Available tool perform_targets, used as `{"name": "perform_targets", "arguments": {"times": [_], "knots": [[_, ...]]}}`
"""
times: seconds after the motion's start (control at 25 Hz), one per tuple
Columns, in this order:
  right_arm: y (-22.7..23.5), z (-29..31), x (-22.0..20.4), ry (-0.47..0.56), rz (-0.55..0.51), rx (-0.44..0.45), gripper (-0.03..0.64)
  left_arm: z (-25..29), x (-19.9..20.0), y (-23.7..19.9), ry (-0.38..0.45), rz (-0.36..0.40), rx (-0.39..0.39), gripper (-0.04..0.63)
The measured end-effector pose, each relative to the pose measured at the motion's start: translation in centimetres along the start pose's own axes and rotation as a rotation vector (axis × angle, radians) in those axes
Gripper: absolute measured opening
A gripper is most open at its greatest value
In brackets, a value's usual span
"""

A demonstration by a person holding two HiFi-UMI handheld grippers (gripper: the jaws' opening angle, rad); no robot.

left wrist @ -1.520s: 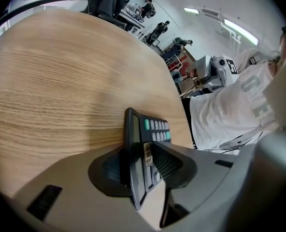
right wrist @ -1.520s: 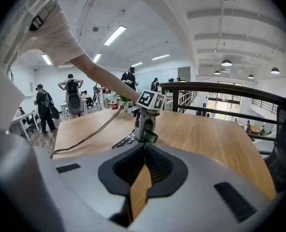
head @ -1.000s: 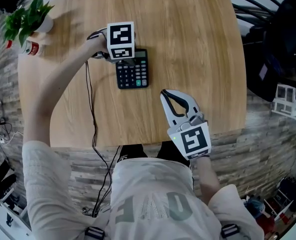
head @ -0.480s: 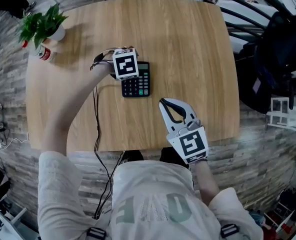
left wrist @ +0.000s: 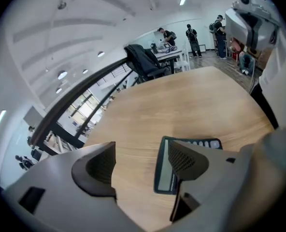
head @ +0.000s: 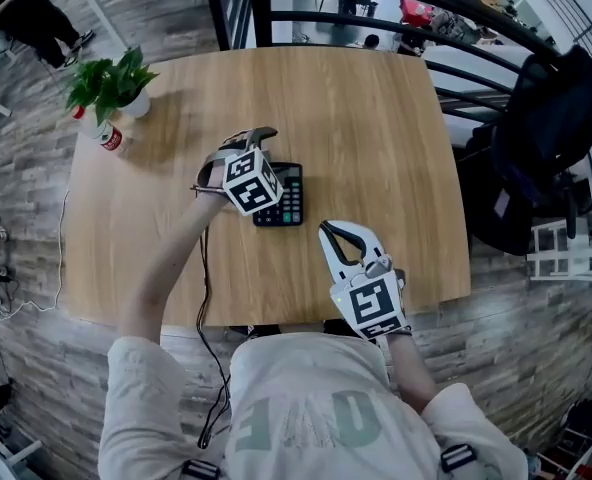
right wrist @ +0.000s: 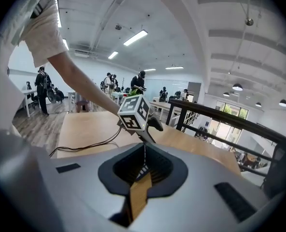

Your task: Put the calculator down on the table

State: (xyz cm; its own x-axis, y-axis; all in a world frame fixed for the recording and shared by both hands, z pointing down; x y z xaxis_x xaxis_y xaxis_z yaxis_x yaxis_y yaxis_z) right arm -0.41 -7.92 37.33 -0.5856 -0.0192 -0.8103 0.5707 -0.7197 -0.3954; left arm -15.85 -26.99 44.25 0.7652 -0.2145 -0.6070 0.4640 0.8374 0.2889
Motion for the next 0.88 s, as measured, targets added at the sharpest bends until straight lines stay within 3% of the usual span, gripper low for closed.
{"name": "perform_targets", "arguments": {"times": [0.2, 0.36, 0.52, 0.6, 0.76, 0.88], "knots": [[0.3, 0.2, 1.6, 0.082, 0.003, 0.019, 0.02, -4.1, 2.2, 1.0, 0.198, 0.043, 0.137, 0.337], [1.5, 0.0, 2.7, 0.11, 0.027, -0.059, 0.02, -7.8, 3.3, 2.5, 0.353, -0.05, 0.209, 0.337], [2.9, -0.4, 4.3, 0.164, 0.035, -0.169, 0.02, -11.8, 4.3, 3.7, 0.465, -0.088, 0.359, 0.337], [3.6, -0.7, 5.3, 0.209, 0.034, -0.201, 0.021, -14.0, 4.8, 4.0, 0.527, -0.149, 0.413, 0.339], [4.2, -1.5, 7.1, 0.289, 0.029, -0.287, 0.02, -18.5, 5.4, 5.3, 0.657, -0.292, 0.483, 0.337], [4.5, -2.4, 8.2, 0.364, 0.052, -0.341, 0.02, -21.8, 6.5, 6.8, 0.766, -0.318, 0.519, 0.337]]}}
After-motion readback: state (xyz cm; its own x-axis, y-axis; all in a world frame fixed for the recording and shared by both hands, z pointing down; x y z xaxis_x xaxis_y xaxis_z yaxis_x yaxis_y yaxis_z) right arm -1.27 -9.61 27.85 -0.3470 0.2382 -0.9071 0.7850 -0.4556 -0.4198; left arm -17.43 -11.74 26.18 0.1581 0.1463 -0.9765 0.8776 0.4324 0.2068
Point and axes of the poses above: the fingertips, and each gripper's own axes: z forward along the fingers, y to its right, x out of its top, the point moved 10 cm from there along -z, backward along the fingers, and after that the axes turned 14 degrees about -z, right-handed, at the moved point
